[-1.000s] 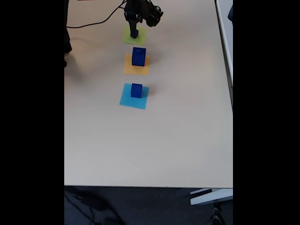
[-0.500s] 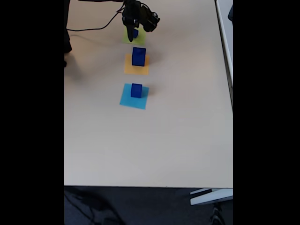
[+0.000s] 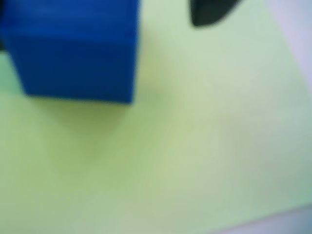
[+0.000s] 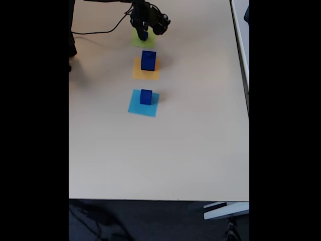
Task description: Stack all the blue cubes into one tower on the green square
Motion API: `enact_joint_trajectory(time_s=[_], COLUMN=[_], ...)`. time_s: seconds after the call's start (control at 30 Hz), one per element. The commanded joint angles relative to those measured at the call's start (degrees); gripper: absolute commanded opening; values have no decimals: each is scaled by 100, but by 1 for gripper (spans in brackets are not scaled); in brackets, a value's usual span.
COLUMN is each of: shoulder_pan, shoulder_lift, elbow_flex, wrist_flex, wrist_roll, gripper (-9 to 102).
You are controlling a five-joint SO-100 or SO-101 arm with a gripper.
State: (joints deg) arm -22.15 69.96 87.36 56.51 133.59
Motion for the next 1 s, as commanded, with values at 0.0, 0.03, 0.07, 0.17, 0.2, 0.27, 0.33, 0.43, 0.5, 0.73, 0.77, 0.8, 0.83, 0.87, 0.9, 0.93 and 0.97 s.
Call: enact_joint_trajectory(time_s=[0.0,0.03,0.07,0.17,0.2,0.27,0.33,0.43,0.5,0.73,0.77,0.8,0.83,0.87,0.9,0.93,0.97], shoulder_pan=[-35,-35,-35,-35,-26,-18,18,105,202,729,809,870,923,967,1011,1055,1116], shoulder_lift=[141,149,149,158,167,193,246,404,554,1239,1345,1433,1485,1529,1573,1617,1661], elbow_flex=[-18,-9,0,26,35,70,105,141,141,-439,-492,-554,-668,-791,-905,-1002,-1072], wrist_flex=[-70,-70,-70,-70,-70,-70,-70,-26,35,668,677,686,747,835,914,967,984], wrist_roll=[-62,-70,-70,-62,-53,-79,-132,-299,-501,-1661,-1811,-1925,-2048,-2136,-2206,-2294,-2426], gripper=[9,7,6,0,0,0,0,0,0,0,0,0,0,0,0,0,0])
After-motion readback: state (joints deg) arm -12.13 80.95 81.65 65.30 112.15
